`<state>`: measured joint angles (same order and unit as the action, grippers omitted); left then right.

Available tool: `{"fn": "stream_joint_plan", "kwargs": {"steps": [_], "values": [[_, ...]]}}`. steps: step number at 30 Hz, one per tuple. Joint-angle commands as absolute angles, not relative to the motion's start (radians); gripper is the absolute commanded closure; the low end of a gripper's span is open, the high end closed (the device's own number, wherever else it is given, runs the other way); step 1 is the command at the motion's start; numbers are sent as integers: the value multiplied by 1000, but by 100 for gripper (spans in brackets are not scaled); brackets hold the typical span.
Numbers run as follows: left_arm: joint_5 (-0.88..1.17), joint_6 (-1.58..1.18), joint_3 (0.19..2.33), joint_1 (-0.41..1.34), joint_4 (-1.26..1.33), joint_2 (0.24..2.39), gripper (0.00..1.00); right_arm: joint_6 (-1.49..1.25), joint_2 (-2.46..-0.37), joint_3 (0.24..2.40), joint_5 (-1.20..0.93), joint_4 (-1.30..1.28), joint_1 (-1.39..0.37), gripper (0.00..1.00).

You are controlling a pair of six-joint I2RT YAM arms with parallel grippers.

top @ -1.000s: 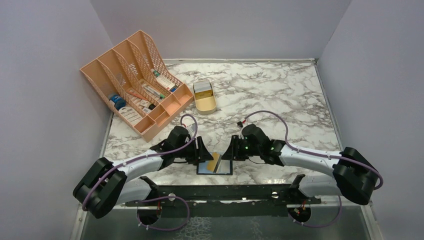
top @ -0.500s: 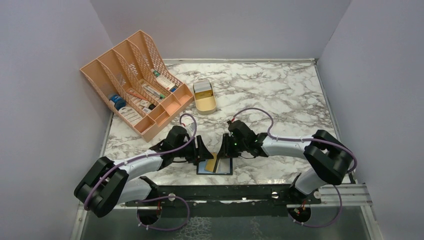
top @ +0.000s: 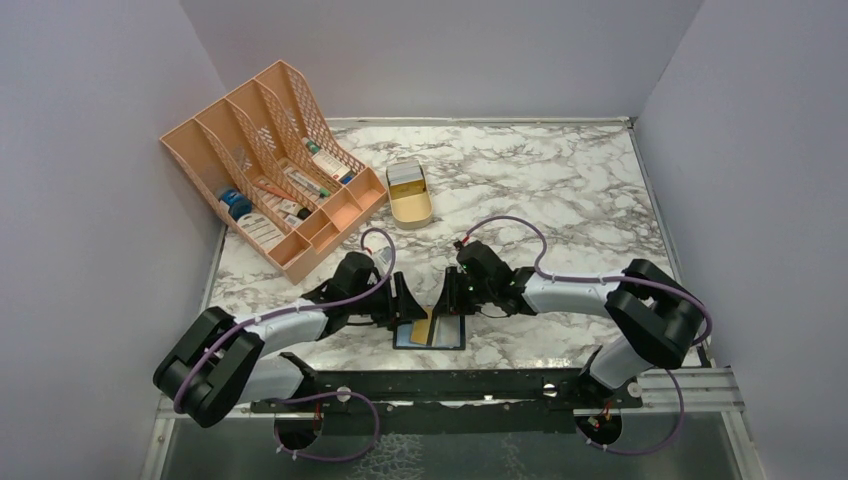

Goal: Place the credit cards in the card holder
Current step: Insert the credit card into the card holder.

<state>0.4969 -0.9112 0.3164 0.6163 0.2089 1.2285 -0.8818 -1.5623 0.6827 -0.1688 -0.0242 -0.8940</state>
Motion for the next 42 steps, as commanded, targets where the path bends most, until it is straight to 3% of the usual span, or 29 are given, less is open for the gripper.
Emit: {"fn": "stream_joint_plan", "kwargs": {"steps": [1,13,22,34,42], "values": [[544,-959,274,613,279,1248,44,-854,-1579,635,-92,-109,-897,77],[559,-968,264,614,297,1257,72,-857,-1565,636,-95,-111,-897,77],[558,-953,275,614,305,1282,100,-857,-1532,644,-94,-130,-897,77],[479,-976,260,614,307,1256,100,-865,-1327,617,-54,-240,-897,64],[443,-1005,240,621,330,1260,100,-913,-1309,534,-72,-206,-897,63]]}}
